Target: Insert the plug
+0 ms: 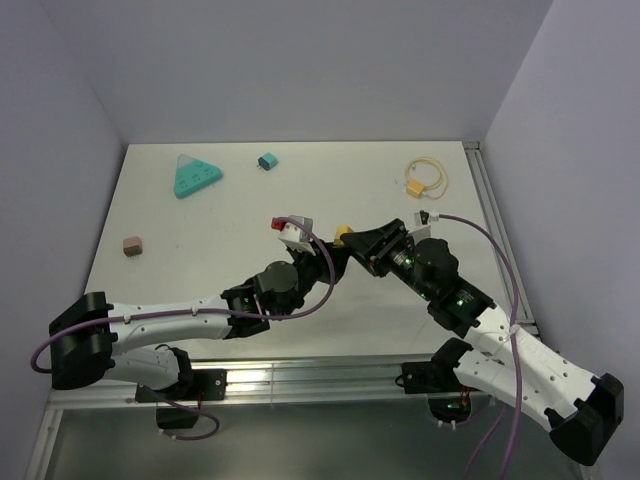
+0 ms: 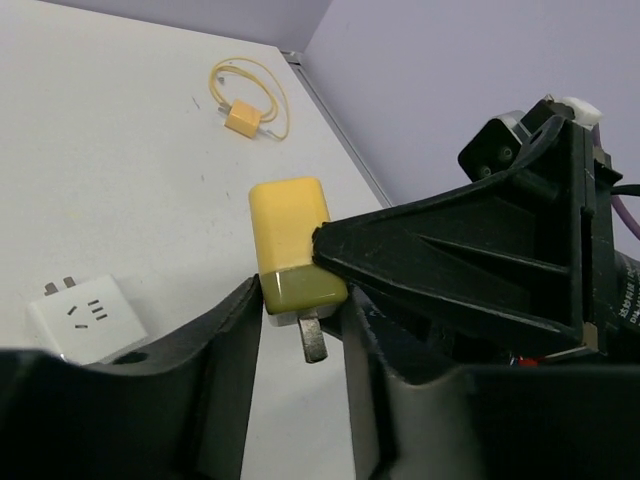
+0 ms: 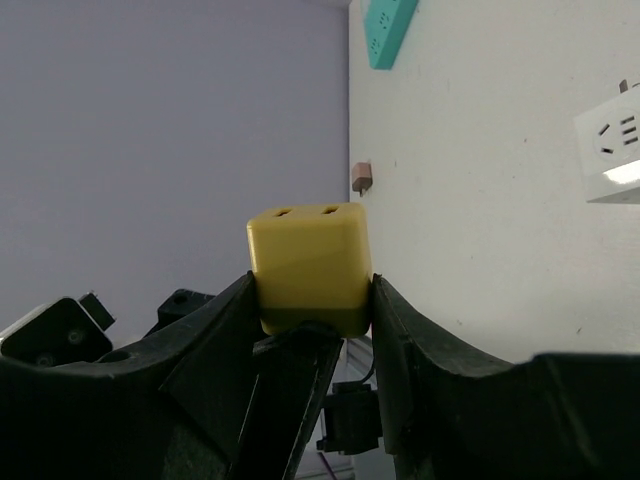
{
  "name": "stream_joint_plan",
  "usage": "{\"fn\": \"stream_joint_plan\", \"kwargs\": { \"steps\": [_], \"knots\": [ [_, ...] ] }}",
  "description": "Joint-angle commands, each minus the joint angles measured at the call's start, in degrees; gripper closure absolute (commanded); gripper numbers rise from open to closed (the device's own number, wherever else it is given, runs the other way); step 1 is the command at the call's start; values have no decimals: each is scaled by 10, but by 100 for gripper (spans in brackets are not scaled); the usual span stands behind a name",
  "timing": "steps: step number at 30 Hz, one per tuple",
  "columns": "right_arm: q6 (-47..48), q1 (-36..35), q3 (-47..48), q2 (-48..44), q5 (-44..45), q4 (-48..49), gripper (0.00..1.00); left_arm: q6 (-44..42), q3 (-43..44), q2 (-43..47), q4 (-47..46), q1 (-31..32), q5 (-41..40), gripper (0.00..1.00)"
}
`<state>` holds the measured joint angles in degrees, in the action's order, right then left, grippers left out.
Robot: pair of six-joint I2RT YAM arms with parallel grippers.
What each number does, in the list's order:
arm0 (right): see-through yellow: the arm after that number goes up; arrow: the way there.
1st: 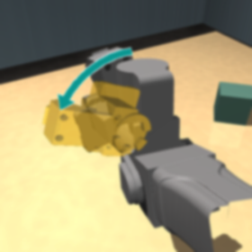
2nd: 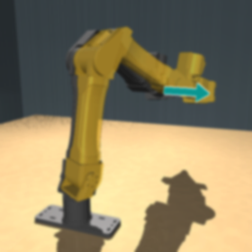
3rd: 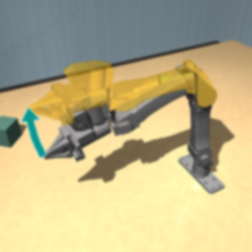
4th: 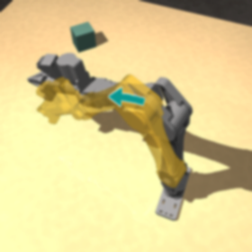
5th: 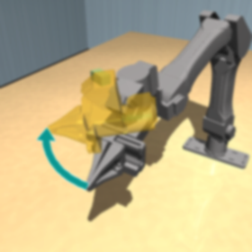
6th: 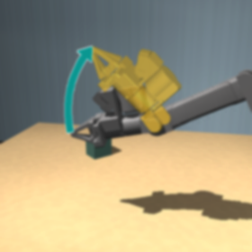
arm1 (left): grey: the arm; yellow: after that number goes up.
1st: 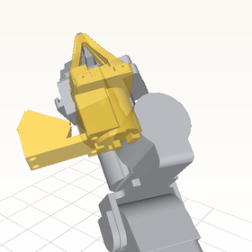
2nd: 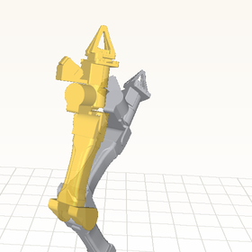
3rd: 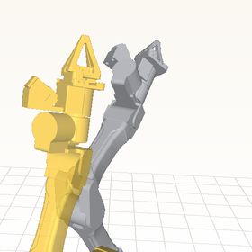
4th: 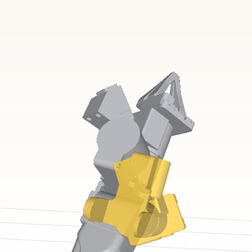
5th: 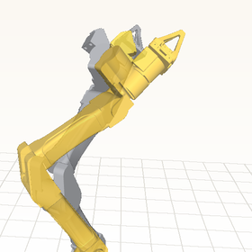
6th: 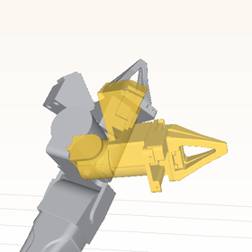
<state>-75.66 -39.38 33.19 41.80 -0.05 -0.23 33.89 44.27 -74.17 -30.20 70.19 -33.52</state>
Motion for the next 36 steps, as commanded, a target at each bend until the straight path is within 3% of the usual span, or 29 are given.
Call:
{"fn": "stream_joint_plan", "kwargs": {
  "steps": [1,3,5,8,9,12,13,14,16,18,23,27,32,36],
  "knots": [
    [-4,-13,8,-10,17,25,100,-5,23,-4,-15,3,-7,65],
    [1,-14,12,-8,5,28,100,-8,21,-2,-15,3,-8,75],
    [3,-14,10,-7,3,31,100,-11,21,3,-10,1,-11,100],
    [19,-15,8,-9,-22,37,84,-11,17,17,-6,-8,4,100],
    [42,-16,10,-10,-28,37,75,-8,9,23,-6,-11,11,100],
    [78,-16,24,-8,-39,19,56,12,-4,43,1,-42,88,100],
    [90,-16,35,-8,-45,11,44,15,-7,47,6,-51,124,100],
    [100,-15,39,-8,-45,7,37,19,-11,58,10,-66,143,100],
    [125,-16,45,-9,-42,-20,11,21,-16,68,26,-76,168,100],
    [133,-14,44,-9,-40,-28,1,27,-21,78,38,-85,184,100],
    [204,-15,89,-11,-53,-62,0,45,-36,97,44,-124,289,100],
    [353,-15,150,-15,-74,-157,0,62,-55,119,36,-164,452,100],
    [461,-14,200,-35,-108,-237,1,68,-68,147,35,-183,572,100],
    [492,-14,190,-55,-228,-230,15,72,-79,166,21,-183,651,100]
  ]
}}
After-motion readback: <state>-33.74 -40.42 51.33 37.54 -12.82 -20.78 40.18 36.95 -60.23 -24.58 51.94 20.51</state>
